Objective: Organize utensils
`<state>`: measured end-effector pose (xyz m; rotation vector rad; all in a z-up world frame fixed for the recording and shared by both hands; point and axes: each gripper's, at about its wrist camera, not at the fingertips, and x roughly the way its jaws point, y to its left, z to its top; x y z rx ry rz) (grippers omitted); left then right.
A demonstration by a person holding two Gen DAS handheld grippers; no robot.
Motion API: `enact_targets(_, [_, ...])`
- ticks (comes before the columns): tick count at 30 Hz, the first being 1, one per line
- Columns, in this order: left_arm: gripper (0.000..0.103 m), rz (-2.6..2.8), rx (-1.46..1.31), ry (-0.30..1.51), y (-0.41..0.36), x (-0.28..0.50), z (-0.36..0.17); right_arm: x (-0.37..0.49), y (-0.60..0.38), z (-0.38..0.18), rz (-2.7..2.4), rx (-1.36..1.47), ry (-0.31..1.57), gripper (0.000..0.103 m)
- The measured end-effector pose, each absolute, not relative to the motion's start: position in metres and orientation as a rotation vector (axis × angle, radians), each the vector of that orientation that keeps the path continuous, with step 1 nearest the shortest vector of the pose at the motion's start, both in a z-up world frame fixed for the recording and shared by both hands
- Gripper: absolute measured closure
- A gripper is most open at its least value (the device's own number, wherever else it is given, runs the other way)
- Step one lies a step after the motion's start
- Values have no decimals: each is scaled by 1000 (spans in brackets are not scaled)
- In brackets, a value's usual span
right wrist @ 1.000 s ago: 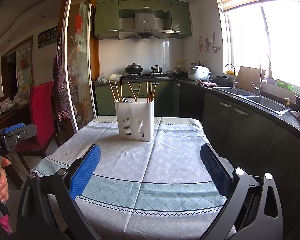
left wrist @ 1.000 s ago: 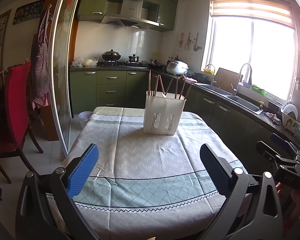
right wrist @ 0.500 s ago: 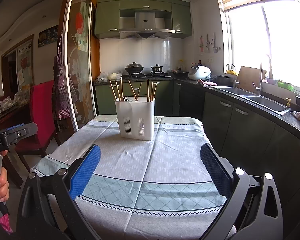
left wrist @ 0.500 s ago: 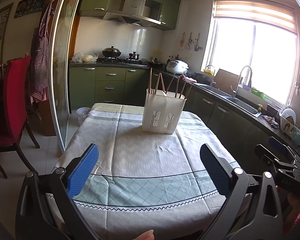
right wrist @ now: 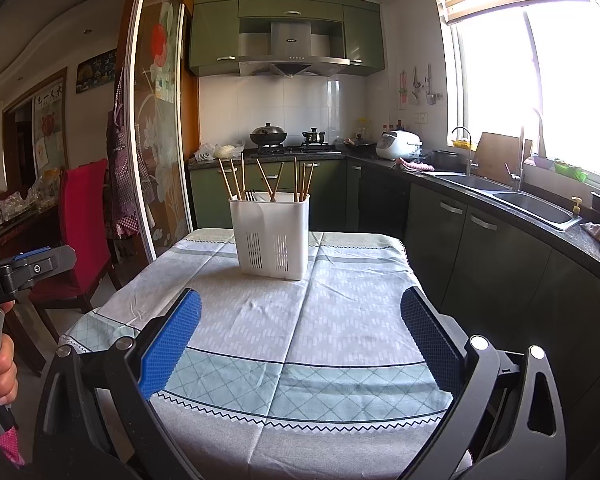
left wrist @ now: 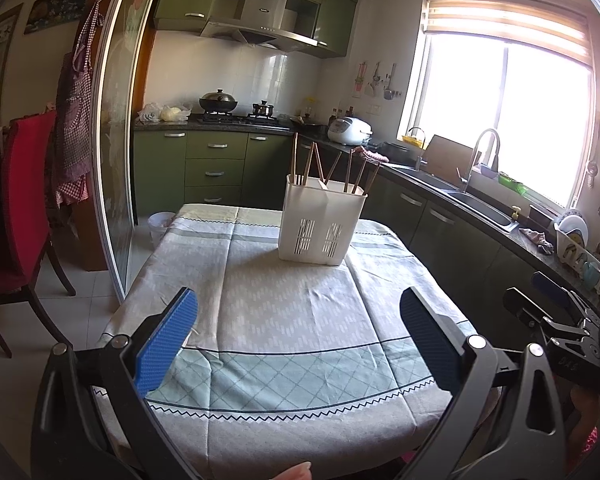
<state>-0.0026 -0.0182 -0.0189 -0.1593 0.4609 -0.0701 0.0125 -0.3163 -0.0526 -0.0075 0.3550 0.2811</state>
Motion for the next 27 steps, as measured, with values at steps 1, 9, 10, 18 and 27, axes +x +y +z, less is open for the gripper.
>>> enact_targets(1, [7,-70,-158,462,-18,-2,-19,12,-316,-53,280,-8,355,5])
enact_targets(9, [7,-65,-150,450,-21,-2,-18,14,-316,-55,279,-10,358,5])
enact_targets(10, [7,-61,-147,448,-22,-2,-17,14,-316,-55,278,-11,358,5])
enact_targets(18, [7,-56,-152,458,-19,5,-20,15,-316,-57,278,-10,359,5])
enact_targets(27, [7,-66,-170,489,-14,10,-25,17,-316,-60,274,-8,363,5])
